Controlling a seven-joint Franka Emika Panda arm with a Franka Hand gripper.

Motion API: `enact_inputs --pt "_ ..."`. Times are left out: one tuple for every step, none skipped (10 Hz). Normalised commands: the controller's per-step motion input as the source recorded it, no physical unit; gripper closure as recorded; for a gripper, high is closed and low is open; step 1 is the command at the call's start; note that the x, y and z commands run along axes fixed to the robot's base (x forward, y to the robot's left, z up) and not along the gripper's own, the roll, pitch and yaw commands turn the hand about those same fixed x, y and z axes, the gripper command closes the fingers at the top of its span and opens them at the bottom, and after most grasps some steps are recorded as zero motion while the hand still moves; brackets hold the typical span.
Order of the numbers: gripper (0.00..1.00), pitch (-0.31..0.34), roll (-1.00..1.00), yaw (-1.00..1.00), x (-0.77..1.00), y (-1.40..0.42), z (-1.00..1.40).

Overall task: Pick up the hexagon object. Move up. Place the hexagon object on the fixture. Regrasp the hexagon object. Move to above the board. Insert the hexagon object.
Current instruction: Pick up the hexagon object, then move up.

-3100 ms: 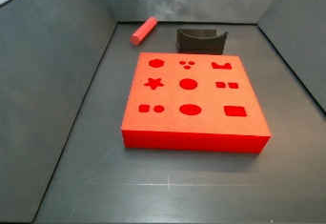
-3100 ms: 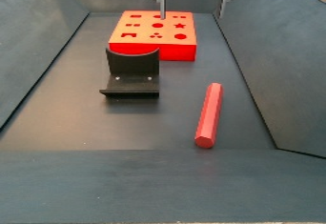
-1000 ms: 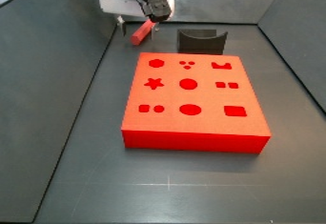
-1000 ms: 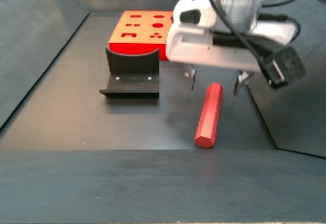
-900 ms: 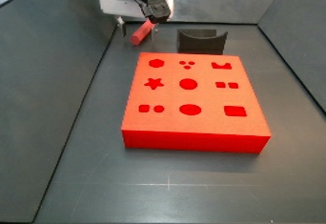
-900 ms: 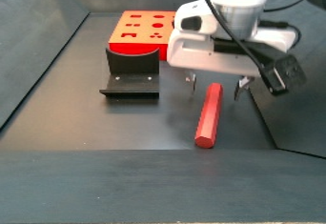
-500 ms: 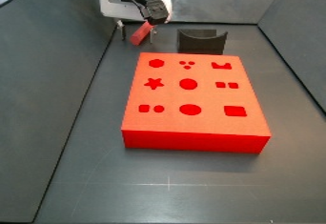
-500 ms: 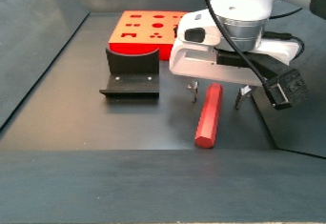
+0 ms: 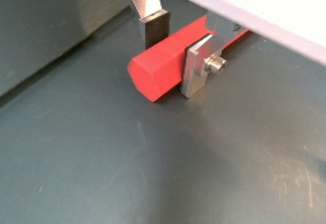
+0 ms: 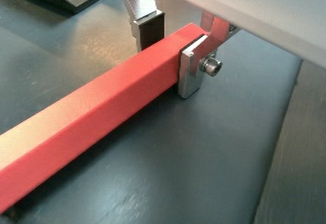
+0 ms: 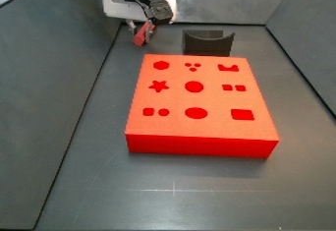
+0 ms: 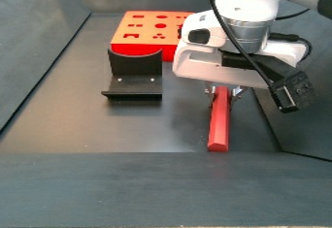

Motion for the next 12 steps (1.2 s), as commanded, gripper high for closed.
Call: enact_inputs --pt "1.00 0.000 0.00 0.00 0.00 0.00 0.00" --pt "1.00 0.000 0.00 0.00 0.00 0.00 0.00" --pt "1.00 0.000 0.00 0.00 0.00 0.00 0.00" --pt "1.00 0.000 0.00 0.00 0.00 0.00 0.00" --pt "1.00 0.000 0.00 0.00 0.00 0.00 0.00" --pt "1.00 0.000 0.00 0.00 0.00 0.00 0.00" --pt "1.00 0.000 0.00 0.00 0.00 0.00 0.00" --pt "1.00 0.000 0.00 0.00 0.00 0.00 0.00" --pt "1.00 0.000 0.00 0.00 0.00 0.00 0.83" --pt "1.00 0.038 0.00 -0.02 -0.05 0.02 0.76" --pt "1.00 0.064 0.01 -0.03 -0.05 0.02 0.66" --pt "1.00 0.084 0.02 -0.03 -0.03 0.02 0.53"
